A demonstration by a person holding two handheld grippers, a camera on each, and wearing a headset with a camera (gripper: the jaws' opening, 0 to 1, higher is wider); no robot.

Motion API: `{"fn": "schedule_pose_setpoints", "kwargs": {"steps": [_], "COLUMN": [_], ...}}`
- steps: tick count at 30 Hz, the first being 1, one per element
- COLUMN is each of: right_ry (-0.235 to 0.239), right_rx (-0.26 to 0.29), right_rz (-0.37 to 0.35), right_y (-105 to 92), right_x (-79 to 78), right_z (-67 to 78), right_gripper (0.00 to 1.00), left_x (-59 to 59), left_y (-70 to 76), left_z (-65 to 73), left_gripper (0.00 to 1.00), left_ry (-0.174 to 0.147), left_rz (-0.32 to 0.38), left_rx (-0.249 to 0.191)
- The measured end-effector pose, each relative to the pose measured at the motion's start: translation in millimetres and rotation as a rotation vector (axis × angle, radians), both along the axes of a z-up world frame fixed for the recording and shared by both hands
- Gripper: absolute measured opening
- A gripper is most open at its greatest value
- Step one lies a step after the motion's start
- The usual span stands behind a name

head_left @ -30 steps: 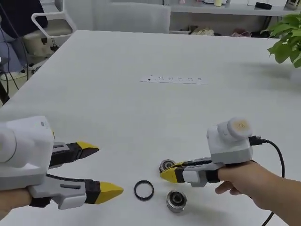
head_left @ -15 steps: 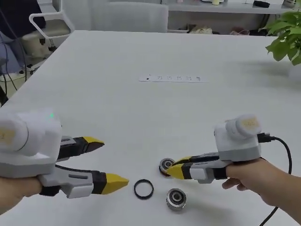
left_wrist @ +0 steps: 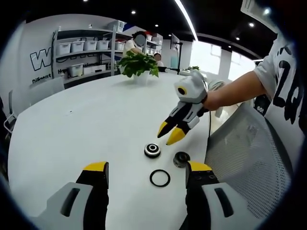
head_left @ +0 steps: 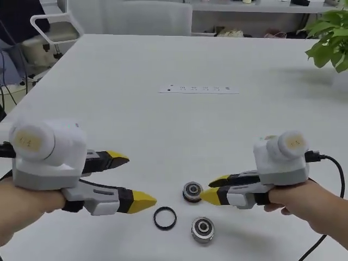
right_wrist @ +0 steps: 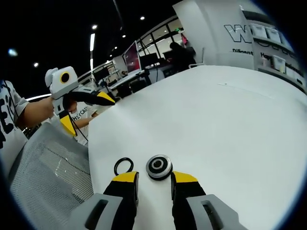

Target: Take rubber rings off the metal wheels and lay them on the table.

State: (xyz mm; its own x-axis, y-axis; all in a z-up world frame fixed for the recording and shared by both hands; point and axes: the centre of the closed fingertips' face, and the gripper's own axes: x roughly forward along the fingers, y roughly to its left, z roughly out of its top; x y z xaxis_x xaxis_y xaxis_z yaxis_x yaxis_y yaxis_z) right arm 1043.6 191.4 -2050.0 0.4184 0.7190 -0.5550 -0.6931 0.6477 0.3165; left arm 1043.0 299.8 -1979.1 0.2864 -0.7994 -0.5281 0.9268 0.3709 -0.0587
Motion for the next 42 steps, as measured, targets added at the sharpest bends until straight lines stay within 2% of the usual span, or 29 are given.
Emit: {"fn": "schedule_pose_setpoints", "kwargs": {"steps": [9, 20, 32, 42], "right_ry": [-0.052, -0.098, -0.101, -0.101], "right_rx": [-0.059, -0.063, -0.070, -0.073], "right_rz": [0.035, 0.044, 0.050, 0.062], "right_y": [-5.3, -6.1, -7.4, -4.8], "right_x": [1.3, 5.8, 7.2, 6.5], "right_z": [-7.1, -6.1, -13.2, -17.9], "right_gripper": [0.29, 0.33, 0.31, 0.30], "left_x": [5.2, 10.0, 13.5, 11.5], "left_y": [-15.2, -24.7, -39.6, -49.9], "left_z": [-7.4, -18.3, -31.8, -46.0], "left_gripper": [0.62, 0.62, 0.55, 0.51], "left_ry": [0.013, 0.046, 0.099, 0.120], "left_rz": [-0.032, -0.036, -0.054, -0.085], "left_rx": [0.011, 0.015, 0.012, 0.042]}}
